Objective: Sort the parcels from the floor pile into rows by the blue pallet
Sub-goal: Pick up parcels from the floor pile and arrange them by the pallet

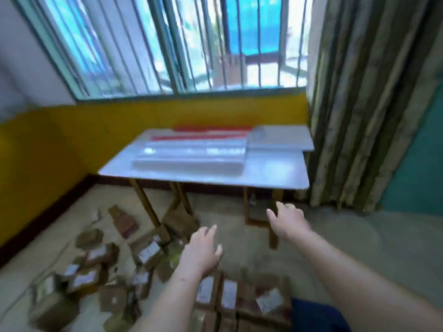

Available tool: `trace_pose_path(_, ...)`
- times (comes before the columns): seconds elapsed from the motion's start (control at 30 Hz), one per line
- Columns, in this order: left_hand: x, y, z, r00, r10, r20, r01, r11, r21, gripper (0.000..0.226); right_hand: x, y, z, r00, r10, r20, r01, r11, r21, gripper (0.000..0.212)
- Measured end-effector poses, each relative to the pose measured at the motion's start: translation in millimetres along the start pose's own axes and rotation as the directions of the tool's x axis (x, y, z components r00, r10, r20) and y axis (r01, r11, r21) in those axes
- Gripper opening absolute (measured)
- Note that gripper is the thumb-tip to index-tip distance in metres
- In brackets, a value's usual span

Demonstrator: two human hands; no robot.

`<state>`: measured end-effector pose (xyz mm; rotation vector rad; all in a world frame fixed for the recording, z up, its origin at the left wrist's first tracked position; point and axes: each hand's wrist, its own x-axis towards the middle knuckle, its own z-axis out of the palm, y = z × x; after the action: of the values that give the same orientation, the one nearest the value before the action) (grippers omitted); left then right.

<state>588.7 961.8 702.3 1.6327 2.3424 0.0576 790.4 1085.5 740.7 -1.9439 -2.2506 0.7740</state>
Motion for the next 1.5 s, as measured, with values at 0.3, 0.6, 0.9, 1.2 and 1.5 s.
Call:
trace_pose_path(0.3,-170,-33,-268,0.979,0.03,-0.201,-0.024,0.999,0.03,0.059,-184,-243,-152,0.914,-0.324,-0.244,0.341,0.94,0.029,0.062)
trace_pose_path(0.6,-325,-216,-308,0.976,-0.101,-0.192,0.126,0.985,0.121,0.06,-353,-406,-97,0.886,-0.439,-0.148,0.402,0.887,-0.227,0.06)
trace_pose_path(0.9,-384,-385,-307,0.935,-0.324,-0.146,0.332,0.943,0.034,0.062,-397,-547,8,0.821,-0.567,-0.072,0.542,0.812,-0.218,0.063)
trace_pose_path(1.2,-355,-558,-317,0.856,-0.511,-0.079,0.514,0.858,0.011,0.064,-333,-704,125,0.78,-0.623,0.059,0.625,0.768,-0.141,0.069)
trace_pose_path(1.5,-373,-742,-318,0.708,-0.706,0.011,0.706,0.707,-0.041,0.064,-331,-877,257,0.64,-0.725,0.254,0.76,0.647,-0.065,0.071)
